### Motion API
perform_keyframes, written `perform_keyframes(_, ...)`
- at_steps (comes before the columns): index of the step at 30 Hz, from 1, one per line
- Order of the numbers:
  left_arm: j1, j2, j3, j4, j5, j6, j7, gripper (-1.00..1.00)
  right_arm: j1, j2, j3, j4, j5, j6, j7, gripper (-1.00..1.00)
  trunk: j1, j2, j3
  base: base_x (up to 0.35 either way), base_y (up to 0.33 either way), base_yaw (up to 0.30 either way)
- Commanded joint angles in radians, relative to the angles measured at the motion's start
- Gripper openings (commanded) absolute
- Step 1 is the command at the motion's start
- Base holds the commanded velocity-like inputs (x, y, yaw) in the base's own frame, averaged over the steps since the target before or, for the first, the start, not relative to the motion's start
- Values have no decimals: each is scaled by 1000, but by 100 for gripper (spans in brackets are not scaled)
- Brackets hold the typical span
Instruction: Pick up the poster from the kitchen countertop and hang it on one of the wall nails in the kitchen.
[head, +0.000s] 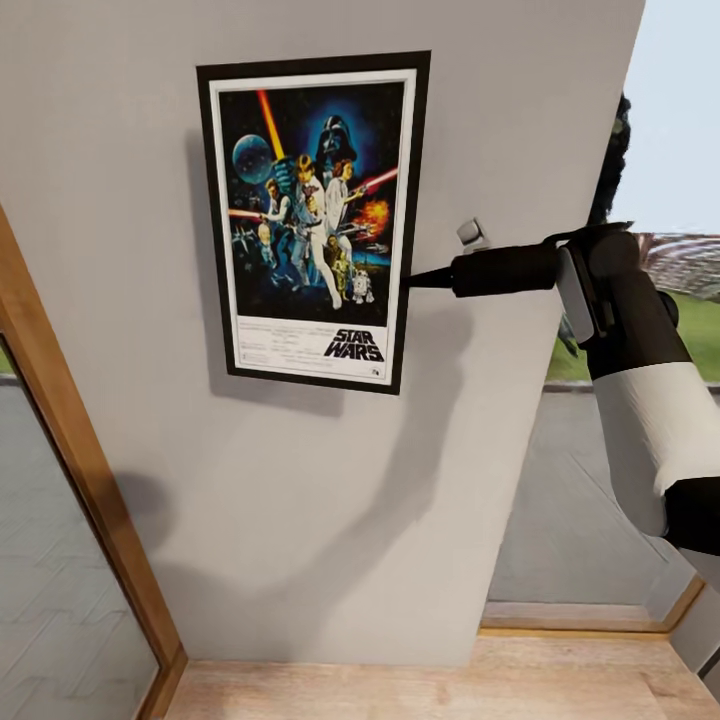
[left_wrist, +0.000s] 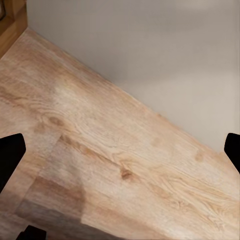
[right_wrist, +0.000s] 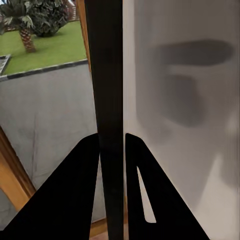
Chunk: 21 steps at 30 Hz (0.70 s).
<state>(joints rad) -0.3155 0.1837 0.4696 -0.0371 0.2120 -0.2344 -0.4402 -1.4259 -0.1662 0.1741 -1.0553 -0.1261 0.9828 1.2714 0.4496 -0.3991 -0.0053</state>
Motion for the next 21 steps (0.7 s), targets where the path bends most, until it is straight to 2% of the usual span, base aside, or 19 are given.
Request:
perform_keyframes(1, 0, 0, -5, 2, 10, -2, -5, 100, -1, -1, 2, -1, -9, 10, -1, -100, 0, -1, -1, 25, 0, 0)
perform_keyframes(14, 0, 0, -5, 2, 10, -2, -5, 100, 0, -1, 2, -11, -9, 10, -1, -100, 0, -1, -1, 12, 0, 0)
perform_keyframes(21, 0, 0, -5, 0, 10, -2, -5, 100, -1, -1, 2, -11, -9, 10, -1, -100, 0, -1, -1, 251, 0, 0)
